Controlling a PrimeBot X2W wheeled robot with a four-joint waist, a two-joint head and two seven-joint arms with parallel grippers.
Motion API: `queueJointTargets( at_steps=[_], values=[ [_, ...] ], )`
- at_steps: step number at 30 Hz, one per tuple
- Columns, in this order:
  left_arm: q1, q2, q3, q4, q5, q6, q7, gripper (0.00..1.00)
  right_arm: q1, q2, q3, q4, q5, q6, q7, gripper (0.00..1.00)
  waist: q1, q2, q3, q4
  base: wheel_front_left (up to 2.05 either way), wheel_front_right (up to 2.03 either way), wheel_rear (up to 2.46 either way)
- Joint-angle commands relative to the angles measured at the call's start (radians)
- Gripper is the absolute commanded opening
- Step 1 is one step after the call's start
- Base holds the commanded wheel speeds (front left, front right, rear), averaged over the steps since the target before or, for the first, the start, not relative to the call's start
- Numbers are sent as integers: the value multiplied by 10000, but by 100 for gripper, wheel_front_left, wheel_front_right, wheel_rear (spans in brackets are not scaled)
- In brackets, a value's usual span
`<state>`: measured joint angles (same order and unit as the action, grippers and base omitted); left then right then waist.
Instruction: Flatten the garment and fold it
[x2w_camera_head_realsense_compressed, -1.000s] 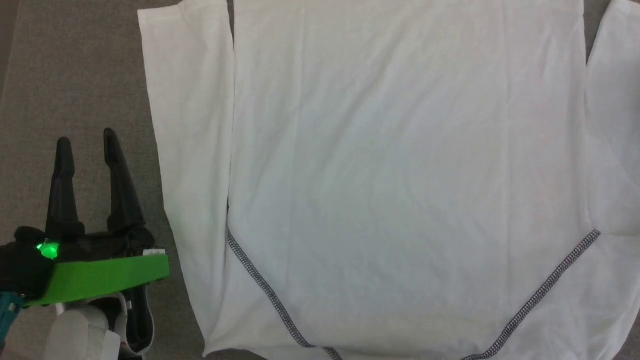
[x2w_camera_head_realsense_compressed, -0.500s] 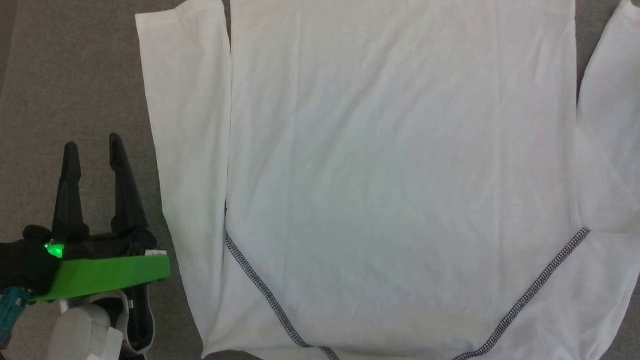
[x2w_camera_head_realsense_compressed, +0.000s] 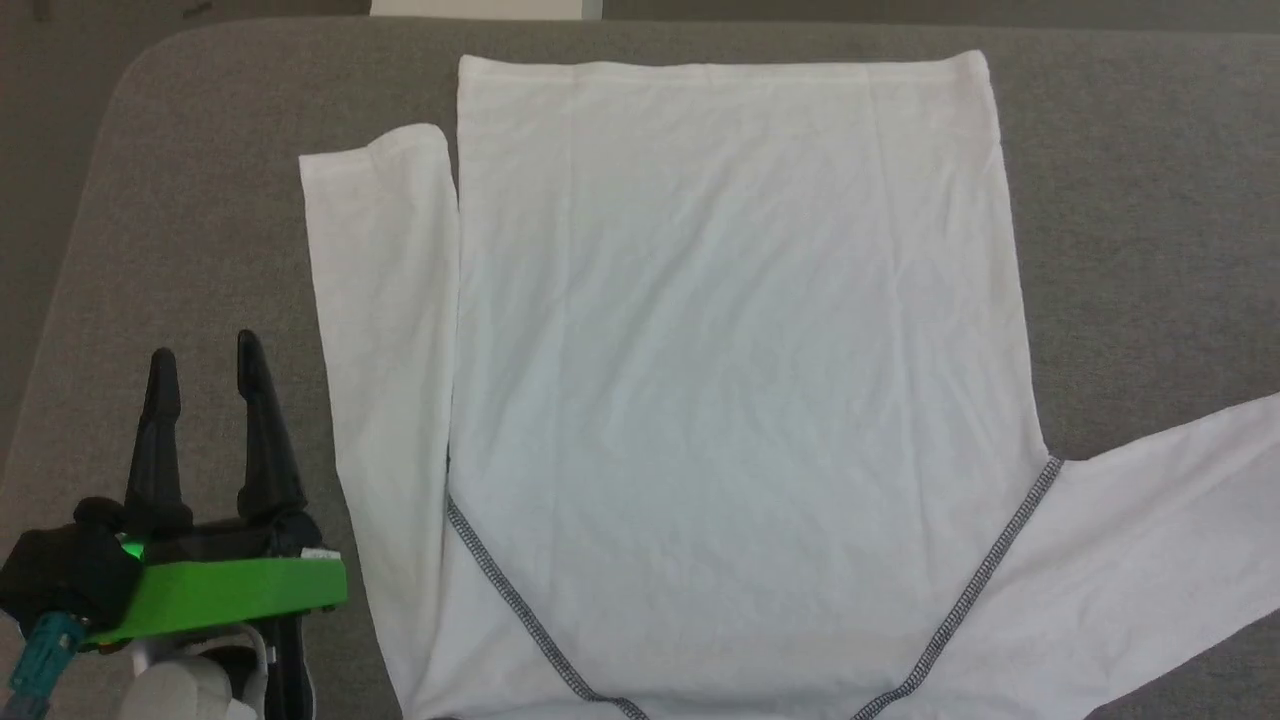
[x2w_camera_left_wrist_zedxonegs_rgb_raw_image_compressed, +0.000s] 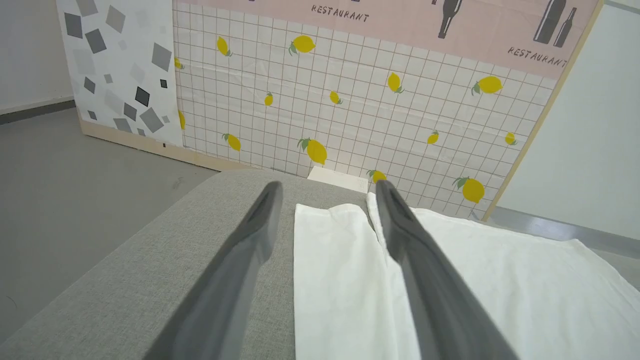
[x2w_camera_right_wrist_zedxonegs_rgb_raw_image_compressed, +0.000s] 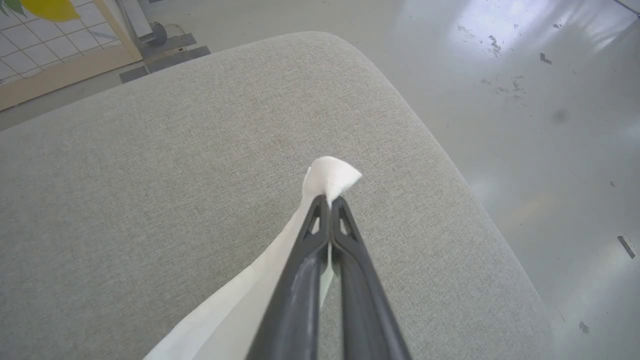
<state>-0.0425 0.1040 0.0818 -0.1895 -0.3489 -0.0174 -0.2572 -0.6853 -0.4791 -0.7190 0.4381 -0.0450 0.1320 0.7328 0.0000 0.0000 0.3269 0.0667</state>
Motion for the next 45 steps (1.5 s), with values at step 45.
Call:
queueJointTargets(
  at_steps=[45],
  values=[
    [1962, -117, -205, -378, 112, 286, 410, 100, 2243, 4210, 11384, -2367, 6365, -13, -534, 0, 0, 0, -3158, 1178, 0, 0, 0]
  ],
)
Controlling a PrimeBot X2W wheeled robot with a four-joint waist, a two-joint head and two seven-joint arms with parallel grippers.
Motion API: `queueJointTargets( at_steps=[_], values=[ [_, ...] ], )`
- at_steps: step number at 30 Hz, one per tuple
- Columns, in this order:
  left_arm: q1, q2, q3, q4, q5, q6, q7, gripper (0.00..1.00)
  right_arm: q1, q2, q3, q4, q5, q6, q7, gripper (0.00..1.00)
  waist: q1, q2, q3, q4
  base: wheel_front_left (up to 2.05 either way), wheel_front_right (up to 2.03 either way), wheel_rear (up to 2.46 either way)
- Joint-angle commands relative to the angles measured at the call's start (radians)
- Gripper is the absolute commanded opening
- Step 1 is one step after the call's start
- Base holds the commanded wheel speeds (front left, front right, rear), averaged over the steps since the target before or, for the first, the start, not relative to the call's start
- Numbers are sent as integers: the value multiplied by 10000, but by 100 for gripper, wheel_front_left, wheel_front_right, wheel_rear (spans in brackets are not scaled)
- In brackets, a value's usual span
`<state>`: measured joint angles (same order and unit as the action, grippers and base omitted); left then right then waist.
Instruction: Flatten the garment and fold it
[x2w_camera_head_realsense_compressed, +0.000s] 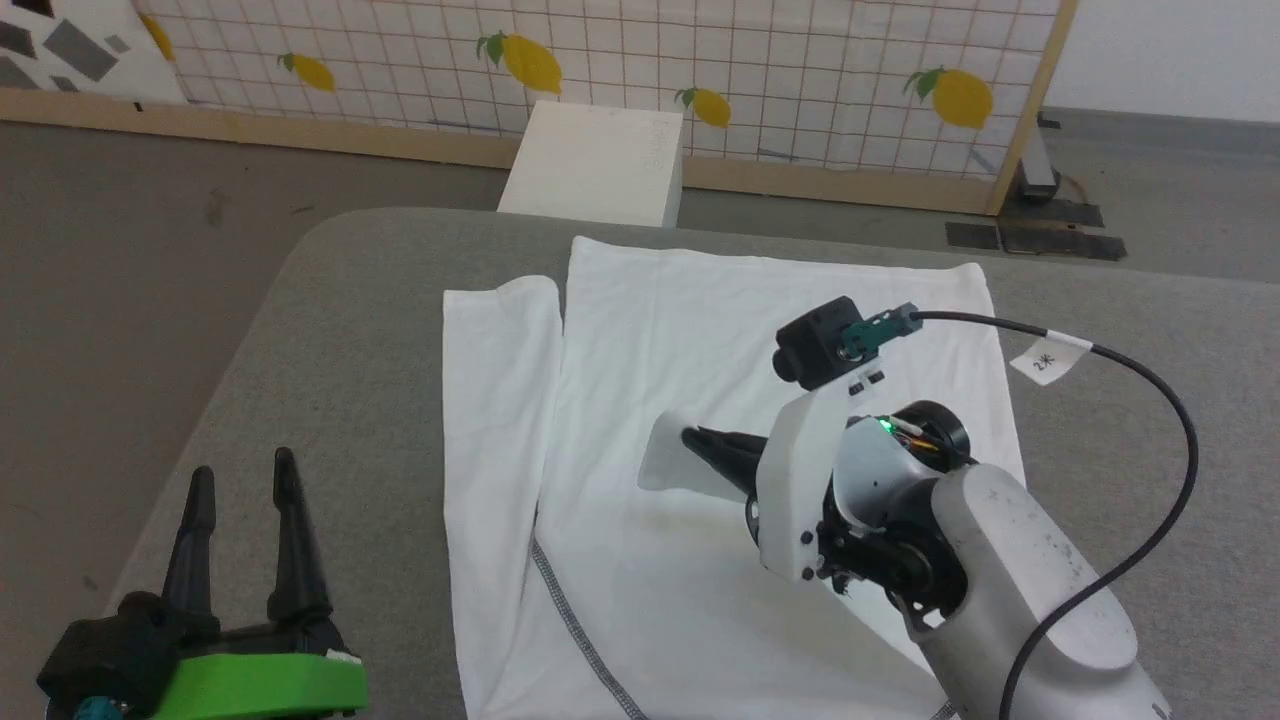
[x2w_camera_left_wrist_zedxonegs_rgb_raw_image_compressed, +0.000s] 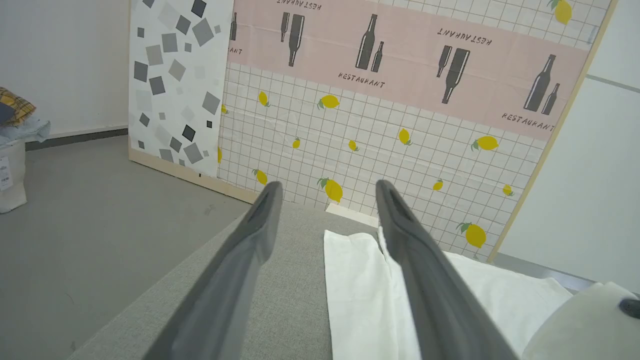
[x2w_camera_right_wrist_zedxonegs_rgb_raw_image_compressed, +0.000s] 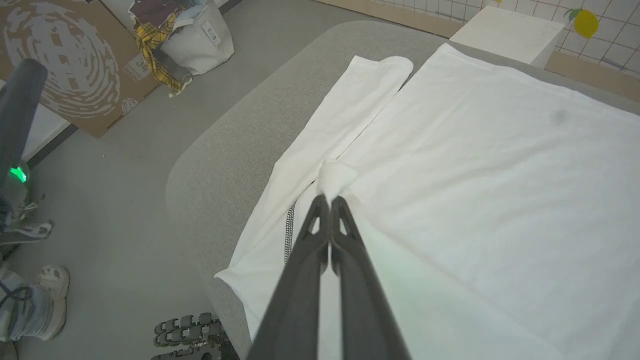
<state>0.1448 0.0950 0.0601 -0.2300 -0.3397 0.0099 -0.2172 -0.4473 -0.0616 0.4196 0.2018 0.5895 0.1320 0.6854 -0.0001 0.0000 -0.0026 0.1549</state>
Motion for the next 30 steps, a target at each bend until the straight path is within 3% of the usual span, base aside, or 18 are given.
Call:
queueJointTargets(
  at_steps=[1, 14, 15, 16, 21, 25, 26, 30],
  values=[
    [90, -27, 18, 38, 8, 22, 2, 100, -265, 67, 88, 244, 31, -13, -308, 0, 1, 0, 187, 374, 0, 0, 0],
    [-226, -13, -253, 266, -45, -93, -72, 100, -1581, 112, 1764, 3021, 1009, -13, -2186, 0, 1, 0, 649, 924, 0, 0, 0],
    [-243, -17, -269, 287, -52, -96, -79, 100, -1618, 112, 1850, 3155, 1038, -13, -2227, 5, 1, 0, 678, 917, 0, 0, 0],
    [-253, -20, -286, 320, -63, -99, -86, 100, -1647, 112, 1952, 3282, 1131, -13, -2274, 100, 1, 0, 700, 894, 0, 0, 0],
    [-247, -6, -336, 454, -77, -111, -111, 100, -1829, 113, 1910, 3353, 1658, -13, -2921, 100, 1, 0, 675, 682, 0, 0, 0],
    [-226, 56, -324, 498, -63, -81, -94, 100, -1992, 113, 1179, 3127, 1728, -13, -3733, 100, 1, 0, 518, 434, 0, 0, 0],
    [-186, 120, -283, 494, -53, -45, -76, 100, -2027, 34, 138, 2836, 1288, -13, -4400, 100, 1, 0, 400, 202, 0, 0, 0],
    [-65, 181, -201, 477, -63, 23, -58, 100, -1715, -434, -1494, 2263, 398, -13, -5199, 100, 1, 0, 233, -149, 0, 0, 0]
  ],
)
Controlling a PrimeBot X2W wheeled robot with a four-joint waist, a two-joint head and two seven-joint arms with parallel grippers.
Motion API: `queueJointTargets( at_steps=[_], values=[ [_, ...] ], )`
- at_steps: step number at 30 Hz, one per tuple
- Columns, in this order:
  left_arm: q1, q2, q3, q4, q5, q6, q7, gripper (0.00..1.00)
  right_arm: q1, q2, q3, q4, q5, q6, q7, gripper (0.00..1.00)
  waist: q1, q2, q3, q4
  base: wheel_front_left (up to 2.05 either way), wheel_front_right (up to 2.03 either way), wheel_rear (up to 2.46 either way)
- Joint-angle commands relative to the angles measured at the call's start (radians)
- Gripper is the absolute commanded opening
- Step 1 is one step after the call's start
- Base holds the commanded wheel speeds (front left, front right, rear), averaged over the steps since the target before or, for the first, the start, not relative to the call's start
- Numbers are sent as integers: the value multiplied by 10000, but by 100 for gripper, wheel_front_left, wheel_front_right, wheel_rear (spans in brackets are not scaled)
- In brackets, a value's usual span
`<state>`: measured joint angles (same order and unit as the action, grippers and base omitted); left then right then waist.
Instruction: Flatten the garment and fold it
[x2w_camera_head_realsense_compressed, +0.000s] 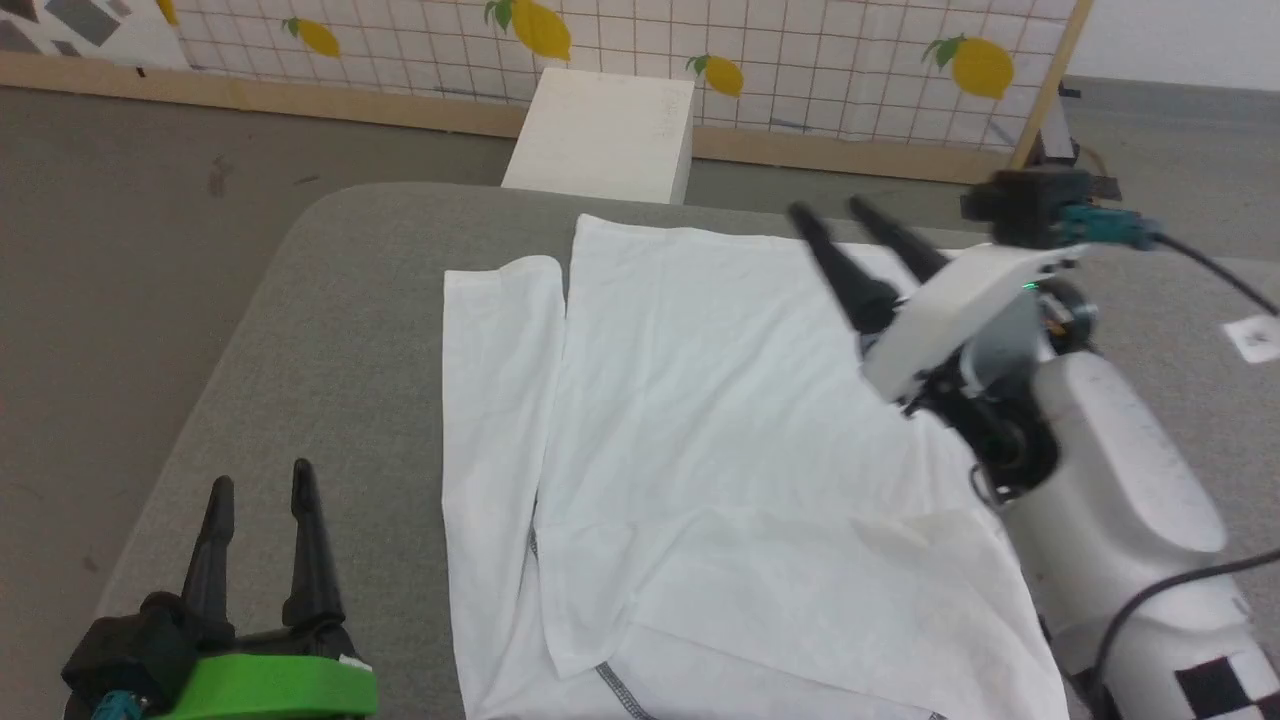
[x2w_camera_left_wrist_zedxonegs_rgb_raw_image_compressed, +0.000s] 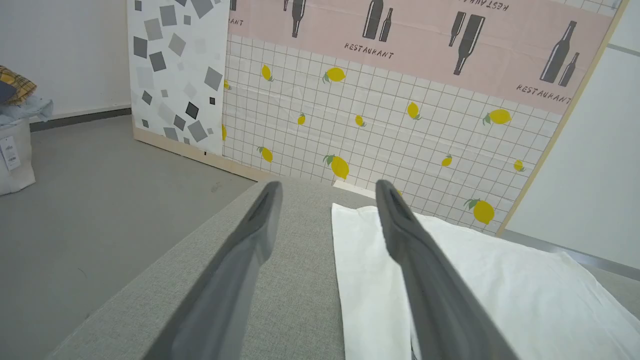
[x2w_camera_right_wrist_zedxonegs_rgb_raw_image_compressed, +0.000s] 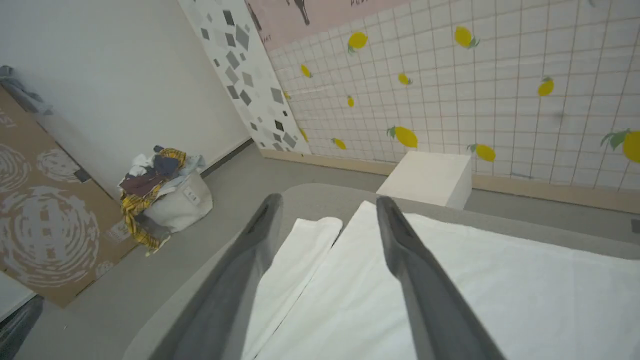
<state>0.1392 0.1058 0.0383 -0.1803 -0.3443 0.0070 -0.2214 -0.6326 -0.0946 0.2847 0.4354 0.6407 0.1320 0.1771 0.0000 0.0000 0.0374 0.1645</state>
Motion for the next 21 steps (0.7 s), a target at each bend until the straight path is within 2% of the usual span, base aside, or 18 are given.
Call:
queueJointTargets(
  at_steps=[1, 8, 12, 16, 21],
  values=[
    [26, 86, 34, -20, -17, 68, -10, 100, 280, -180, -583, -230, -296, -13, -288, 100, 0, 0, -206, -319, 0, 0, 0],
    [236, 108, 92, -68, -54, 171, 1, 100, 2185, -303, -3844, -2093, -1890, -13, -1182, 100, 0, 0, -379, -837, 0, 0, 0],
    [259, 102, 52, -28, -90, 177, 6, 100, 3617, -42, -5085, -3198, -2706, -13, -1402, 100, 0, 0, -378, -1084, 0, 0, 0],
    [247, 93, -13, 64, -124, 171, 18, 100, 4783, 259, -5724, -4015, -3075, -13, -1400, 100, 0, 0, -357, -1313, 0, 0, 0],
    [74, 147, -83, 250, -169, 164, 182, 100, 5434, 417, -6126, -4593, -3021, -13, -1317, 100, 0, 0, -179, -1551, 0, 0, 0]
  ],
)
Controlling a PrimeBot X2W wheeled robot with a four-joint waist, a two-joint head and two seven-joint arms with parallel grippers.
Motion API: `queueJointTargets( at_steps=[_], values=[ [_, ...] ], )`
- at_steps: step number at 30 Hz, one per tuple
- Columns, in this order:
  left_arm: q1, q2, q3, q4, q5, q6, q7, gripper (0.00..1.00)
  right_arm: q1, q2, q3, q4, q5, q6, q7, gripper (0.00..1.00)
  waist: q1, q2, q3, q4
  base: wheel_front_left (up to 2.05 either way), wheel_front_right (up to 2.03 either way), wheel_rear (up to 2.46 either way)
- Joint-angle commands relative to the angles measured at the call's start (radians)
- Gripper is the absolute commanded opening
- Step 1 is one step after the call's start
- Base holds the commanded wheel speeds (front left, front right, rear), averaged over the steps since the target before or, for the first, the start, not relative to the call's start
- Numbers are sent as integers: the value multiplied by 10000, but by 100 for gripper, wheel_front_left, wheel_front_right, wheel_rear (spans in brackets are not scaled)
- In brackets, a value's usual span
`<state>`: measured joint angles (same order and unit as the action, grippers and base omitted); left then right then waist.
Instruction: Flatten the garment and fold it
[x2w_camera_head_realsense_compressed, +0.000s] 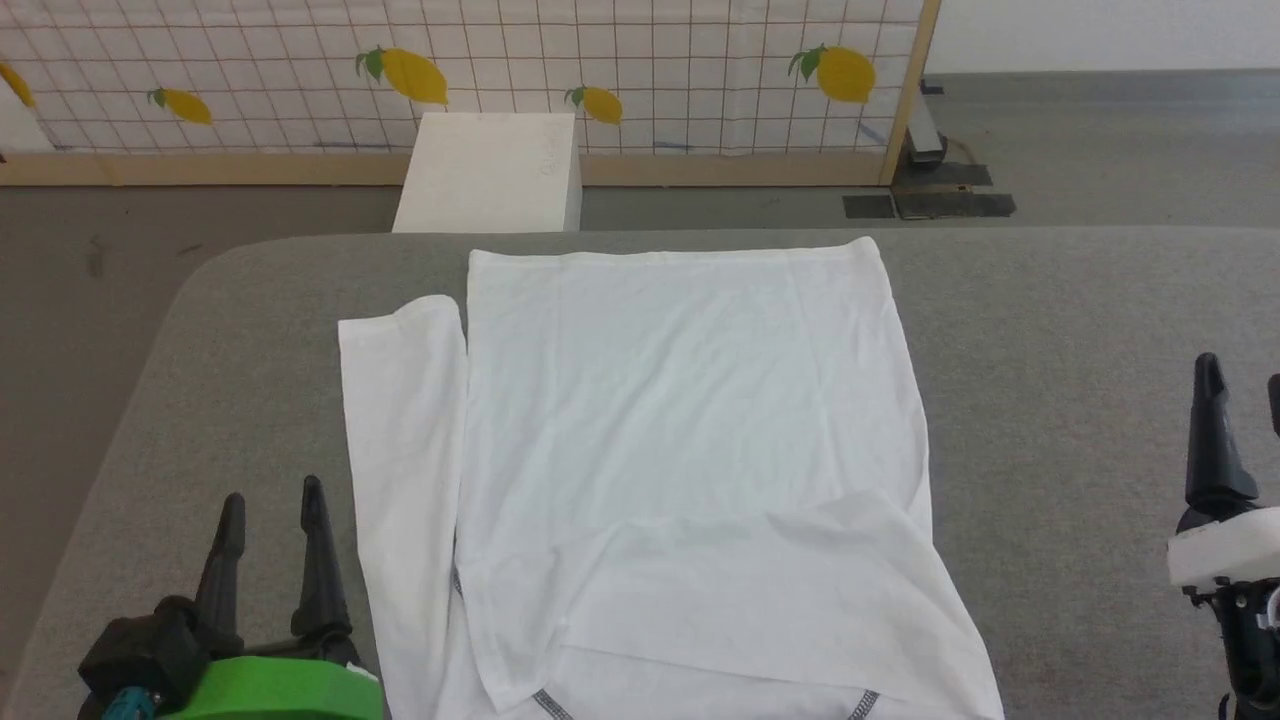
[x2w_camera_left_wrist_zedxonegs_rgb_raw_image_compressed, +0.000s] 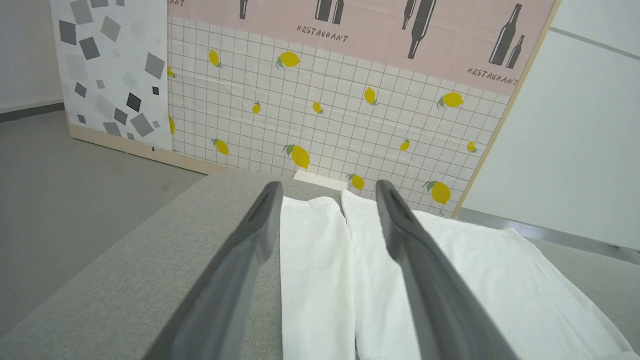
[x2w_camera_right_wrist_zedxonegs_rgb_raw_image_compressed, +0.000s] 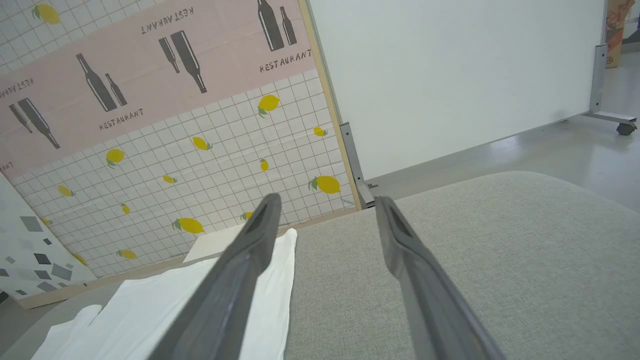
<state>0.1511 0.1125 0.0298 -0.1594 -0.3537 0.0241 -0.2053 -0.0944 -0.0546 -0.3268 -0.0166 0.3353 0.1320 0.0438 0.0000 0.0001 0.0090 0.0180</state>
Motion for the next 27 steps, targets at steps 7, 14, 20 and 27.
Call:
queueJointTargets(
  at_steps=[7, 14, 20, 27],
  values=[
    [-2071, 669, -204, 1107, -298, -413, 1122, 100, -58, 39, -240, -637, 153, -13, 132, 100, 0, -1, 1006, -107, 0, 0, 0],
    [-5816, 1616, -177, 3446, -738, -824, 2911, 100, -800, 41, -9, -1286, 65, -13, 312, 100, 0, -1, 2746, -269, 0, 0, 0],
    [-8790, 2306, -266, 5109, -1029, -761, 5255, 100, -1332, 42, 150, -1820, 93, -13, 481, 100, 0, -1, 4274, -556, 0, 0, 0],
    [-10597, 3300, -496, 6037, -880, -295, 8242, 100, -1535, 42, 239, -2404, 277, -13, 560, 100, 0, -1, 5588, -803, 0, 0, 0]
  ],
)
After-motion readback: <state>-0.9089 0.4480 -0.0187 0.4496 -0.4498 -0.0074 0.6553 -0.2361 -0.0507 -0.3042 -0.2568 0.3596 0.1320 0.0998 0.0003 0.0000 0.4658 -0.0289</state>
